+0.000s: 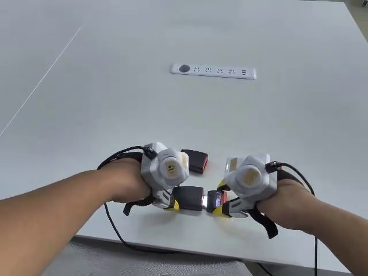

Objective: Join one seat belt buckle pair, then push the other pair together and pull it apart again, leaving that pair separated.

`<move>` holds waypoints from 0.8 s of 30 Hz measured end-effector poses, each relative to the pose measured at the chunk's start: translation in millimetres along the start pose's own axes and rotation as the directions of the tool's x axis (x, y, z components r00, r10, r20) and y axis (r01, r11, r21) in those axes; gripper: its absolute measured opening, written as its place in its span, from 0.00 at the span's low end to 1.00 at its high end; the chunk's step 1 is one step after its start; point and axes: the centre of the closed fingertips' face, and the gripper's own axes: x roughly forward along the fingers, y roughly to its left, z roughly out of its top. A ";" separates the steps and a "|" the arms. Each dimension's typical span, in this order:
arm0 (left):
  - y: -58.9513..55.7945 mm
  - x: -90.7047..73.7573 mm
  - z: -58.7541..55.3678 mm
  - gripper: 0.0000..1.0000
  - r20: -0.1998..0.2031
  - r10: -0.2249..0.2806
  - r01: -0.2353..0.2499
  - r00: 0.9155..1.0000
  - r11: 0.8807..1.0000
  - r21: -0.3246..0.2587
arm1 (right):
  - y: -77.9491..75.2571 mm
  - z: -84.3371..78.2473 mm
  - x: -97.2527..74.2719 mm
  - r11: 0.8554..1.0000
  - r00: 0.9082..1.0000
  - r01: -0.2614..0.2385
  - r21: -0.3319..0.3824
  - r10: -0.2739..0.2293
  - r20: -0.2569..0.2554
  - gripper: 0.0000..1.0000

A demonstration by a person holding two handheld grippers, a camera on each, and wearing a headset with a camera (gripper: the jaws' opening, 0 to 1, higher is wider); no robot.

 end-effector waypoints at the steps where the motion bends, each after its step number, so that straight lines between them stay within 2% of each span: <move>1: 2.2 -3.8 0.6 0.40 0.008 0.004 -0.004 1.000 1.000 -0.002 | -2.3 1.3 -2.5 1.000 1.000 0.006 0.002 -0.006 0.004 0.35; 2: 5.8 -7.9 1.2 0.41 0.013 0.006 -0.006 1.000 1.000 -0.007 | -8.7 2.7 -5.6 0.999 0.999 0.036 0.001 -0.036 0.010 0.36; 4: 11.9 -10.4 0.4 0.43 0.016 0.011 -0.011 1.000 1.000 -0.012 | -17.3 3.2 -11.4 0.998 0.998 0.055 -0.009 -0.055 0.016 0.37; 6: 26.5 -13.6 -0.1 0.39 0.012 0.041 -0.041 0.999 0.999 0.004 | -28.0 1.1 -15.4 0.996 0.996 0.083 -0.012 -0.083 0.017 0.38; 9: 49.1 -17.1 6.0 0.39 0.032 0.076 -0.076 0.997 0.997 -0.015 | -40.5 -10.2 -19.3 0.995 0.995 0.097 -0.001 -0.097 0.003 0.38; 15: 84.3 -13.1 17.7 0.41 0.035 0.117 -0.117 0.993 0.993 0.011 | -62.1 -35.8 -34.7 0.991 0.990 0.134 0.014 -0.133 -0.034 0.38; 18: 93.9 -8.1 22.9 0.42 0.036 0.121 -0.122 0.992 0.992 0.031 | -75.7 -50.9 -43.6 0.986 0.986 0.161 0.030 -0.160 -0.052 0.38; 20: 95.7 -3.4 27.0 0.43 0.032 0.105 -0.107 0.994 0.993 0.052 | -85.7 -60.3 -50.9 0.981 0.981 0.185 0.052 -0.182 -0.059 0.39; 22: 94.7 5.5 27.3 0.45 0.027 0.068 -0.069 0.997 0.996 0.052 | -93.0 -68.6 -55.1 0.977 0.978 0.203 0.065 -0.199 -0.066 0.43; 24: 90.2 12.4 24.3 0.50 0.015 0.032 -0.033 0.999 0.999 0.043 | -95.9 -80.9 -57.4 0.978 0.978 0.197 0.073 -0.191 -0.089 0.43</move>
